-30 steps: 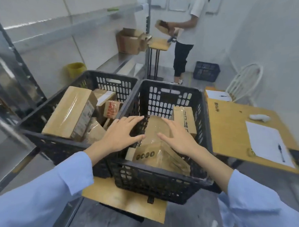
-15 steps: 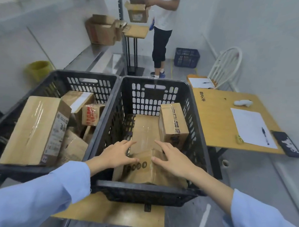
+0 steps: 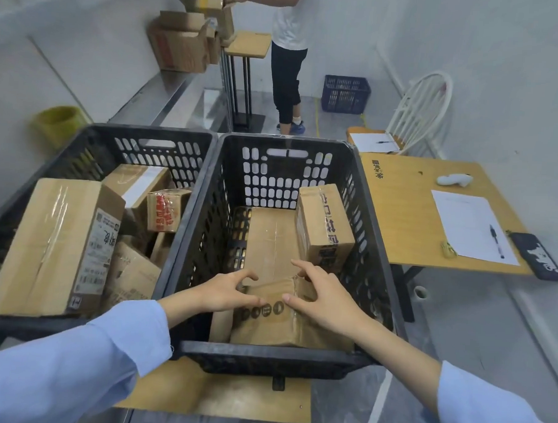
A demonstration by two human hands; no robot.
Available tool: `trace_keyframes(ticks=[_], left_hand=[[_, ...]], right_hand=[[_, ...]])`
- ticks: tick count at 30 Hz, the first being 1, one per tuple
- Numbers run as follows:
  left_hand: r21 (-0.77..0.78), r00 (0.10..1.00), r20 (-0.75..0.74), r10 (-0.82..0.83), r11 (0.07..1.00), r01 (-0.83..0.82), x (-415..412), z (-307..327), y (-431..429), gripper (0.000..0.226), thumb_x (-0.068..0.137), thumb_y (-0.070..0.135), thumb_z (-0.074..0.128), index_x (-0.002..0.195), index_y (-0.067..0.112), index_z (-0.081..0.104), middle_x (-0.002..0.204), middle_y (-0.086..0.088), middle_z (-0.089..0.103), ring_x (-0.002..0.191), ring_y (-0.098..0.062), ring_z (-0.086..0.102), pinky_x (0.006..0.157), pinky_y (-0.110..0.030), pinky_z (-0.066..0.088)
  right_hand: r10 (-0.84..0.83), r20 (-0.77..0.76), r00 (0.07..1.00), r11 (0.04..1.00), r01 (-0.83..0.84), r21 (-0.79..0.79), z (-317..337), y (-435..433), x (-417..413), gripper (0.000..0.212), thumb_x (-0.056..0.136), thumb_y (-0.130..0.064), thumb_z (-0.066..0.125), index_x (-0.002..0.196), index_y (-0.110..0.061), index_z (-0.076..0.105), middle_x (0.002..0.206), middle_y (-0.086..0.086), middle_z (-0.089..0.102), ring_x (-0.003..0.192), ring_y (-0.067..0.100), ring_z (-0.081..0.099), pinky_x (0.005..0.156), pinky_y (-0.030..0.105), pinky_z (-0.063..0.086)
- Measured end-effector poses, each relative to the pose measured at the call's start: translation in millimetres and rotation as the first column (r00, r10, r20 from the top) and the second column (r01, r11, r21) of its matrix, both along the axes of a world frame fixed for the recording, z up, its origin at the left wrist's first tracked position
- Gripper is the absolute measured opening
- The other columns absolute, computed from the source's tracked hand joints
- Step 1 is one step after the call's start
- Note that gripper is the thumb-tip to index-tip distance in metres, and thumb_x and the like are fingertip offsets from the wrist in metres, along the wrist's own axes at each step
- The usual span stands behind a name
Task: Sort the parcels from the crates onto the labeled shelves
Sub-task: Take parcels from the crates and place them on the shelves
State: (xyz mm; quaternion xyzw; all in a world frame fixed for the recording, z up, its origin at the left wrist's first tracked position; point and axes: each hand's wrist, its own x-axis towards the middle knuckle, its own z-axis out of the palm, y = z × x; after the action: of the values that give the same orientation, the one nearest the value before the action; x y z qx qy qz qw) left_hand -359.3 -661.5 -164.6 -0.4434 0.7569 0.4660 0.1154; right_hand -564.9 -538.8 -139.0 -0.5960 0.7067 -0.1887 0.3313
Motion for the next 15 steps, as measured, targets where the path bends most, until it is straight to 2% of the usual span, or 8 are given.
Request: trace_keyframes(ticks=[4, 7, 11, 13, 15], left_hand=[[-0.039, 0.998, -0.058, 0.005, 0.999, -0.007, 1, 3, 8, 0.058, 0.082, 0.048, 0.072, 0.131, 0.03, 0.047, 0.106, 0.001, 0.054, 0.09, -0.013, 0.055, 0.077, -0.027, 0.049], [-0.053, 0.994, -0.107, 0.025, 0.998, -0.031, 4, 3, 12, 0.055, 0.074, 0.052, 0.077, 0.12, 0.032, 0.054, 0.112, -0.002, 0.052, 0.095, -0.015, 0.059, 0.08, -0.031, 0.055], [-0.109, 0.953, -0.251, 0.172, 0.973, -0.204, 12, 13, 16, 0.039, 0.073, 0.036, 0.083, 0.107, 0.028, 0.064, 0.105, 0.004, 0.06, 0.089, -0.013, 0.065, 0.078, -0.031, 0.058], [-0.129, 0.933, -0.286, 0.218, 0.956, -0.263, 16, 21, 20, 0.038, 0.072, 0.033, 0.084, 0.104, 0.027, 0.064, 0.103, 0.004, 0.063, 0.087, -0.015, 0.067, 0.077, -0.033, 0.059], [-0.173, 0.924, -0.302, 0.232, 0.94, -0.293, 21, 28, 25, 0.04, 0.07, 0.034, 0.085, 0.104, 0.029, 0.064, 0.104, 0.006, 0.063, 0.09, -0.013, 0.066, 0.079, -0.031, 0.057]], right_hand=[[-0.046, 0.084, 0.995, 0.998, 0.049, -0.03, 2, 5, -3, 0.073, 0.086, -0.046, 0.07, 0.148, -0.038, 0.031, 0.13, -0.008, 0.051, 0.125, 0.015, 0.046, 0.107, 0.039, 0.041], [-0.067, 0.11, 0.992, 0.995, 0.074, -0.061, 4, 10, -3, 0.072, 0.085, -0.038, 0.073, 0.146, -0.036, 0.036, 0.124, -0.009, 0.053, 0.119, 0.012, 0.049, 0.106, 0.035, 0.042], [-0.107, 0.157, 0.982, 0.987, 0.125, -0.106, 12, 17, -3, 0.065, 0.086, -0.028, 0.075, 0.143, -0.032, 0.043, 0.119, -0.011, 0.053, 0.105, 0.0, 0.049, 0.094, 0.019, 0.039], [-0.127, 0.193, 0.973, 0.978, 0.155, -0.137, 17, 18, -2, 0.065, 0.084, -0.028, 0.076, 0.141, -0.032, 0.045, 0.121, -0.012, 0.053, 0.105, -0.005, 0.049, 0.089, 0.013, 0.037], [-0.138, 0.231, 0.963, 0.97, 0.179, -0.166, 22, 20, -2, 0.063, 0.083, -0.029, 0.077, 0.139, -0.032, 0.047, 0.125, -0.012, 0.052, 0.109, -0.002, 0.049, 0.087, 0.012, 0.037]])
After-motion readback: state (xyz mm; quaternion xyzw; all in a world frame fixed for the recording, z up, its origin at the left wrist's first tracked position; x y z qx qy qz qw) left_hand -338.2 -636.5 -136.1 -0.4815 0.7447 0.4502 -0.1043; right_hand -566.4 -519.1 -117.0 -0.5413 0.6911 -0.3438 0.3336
